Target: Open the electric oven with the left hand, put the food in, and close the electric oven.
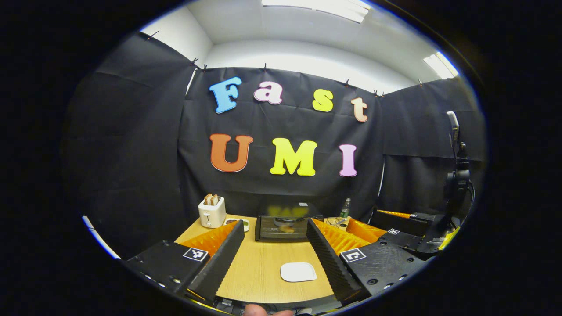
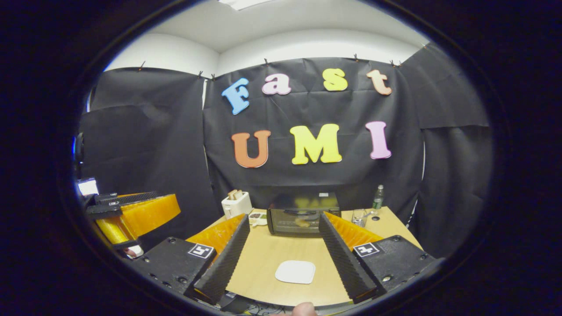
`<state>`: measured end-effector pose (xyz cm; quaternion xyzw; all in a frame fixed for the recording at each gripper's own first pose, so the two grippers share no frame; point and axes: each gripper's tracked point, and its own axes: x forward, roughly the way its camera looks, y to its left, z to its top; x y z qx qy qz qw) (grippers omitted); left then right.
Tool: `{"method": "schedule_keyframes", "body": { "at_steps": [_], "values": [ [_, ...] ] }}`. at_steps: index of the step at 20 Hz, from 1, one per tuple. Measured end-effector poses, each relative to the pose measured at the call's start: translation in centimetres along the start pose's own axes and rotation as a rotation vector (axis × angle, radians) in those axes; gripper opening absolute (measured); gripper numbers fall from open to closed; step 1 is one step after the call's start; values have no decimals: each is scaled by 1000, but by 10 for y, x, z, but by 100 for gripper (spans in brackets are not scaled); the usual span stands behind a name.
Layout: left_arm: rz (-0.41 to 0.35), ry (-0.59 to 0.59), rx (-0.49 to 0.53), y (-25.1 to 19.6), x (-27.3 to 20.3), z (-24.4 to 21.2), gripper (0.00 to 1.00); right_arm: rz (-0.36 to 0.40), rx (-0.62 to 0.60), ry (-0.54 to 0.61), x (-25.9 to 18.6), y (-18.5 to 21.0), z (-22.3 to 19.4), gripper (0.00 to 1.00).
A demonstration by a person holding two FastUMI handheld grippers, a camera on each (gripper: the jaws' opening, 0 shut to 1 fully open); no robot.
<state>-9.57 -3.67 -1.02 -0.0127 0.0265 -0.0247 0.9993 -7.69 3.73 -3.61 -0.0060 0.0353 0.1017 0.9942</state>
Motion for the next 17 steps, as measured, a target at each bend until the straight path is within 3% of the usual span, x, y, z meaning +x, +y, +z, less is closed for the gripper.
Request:
{"method": "schedule_keyframes", "body": {
  "at_steps": [17],
  "values": [
    [80,2,-20,13,-11,1,94,-24,-1,-34,-22,-17,8,100]
  ]
}}
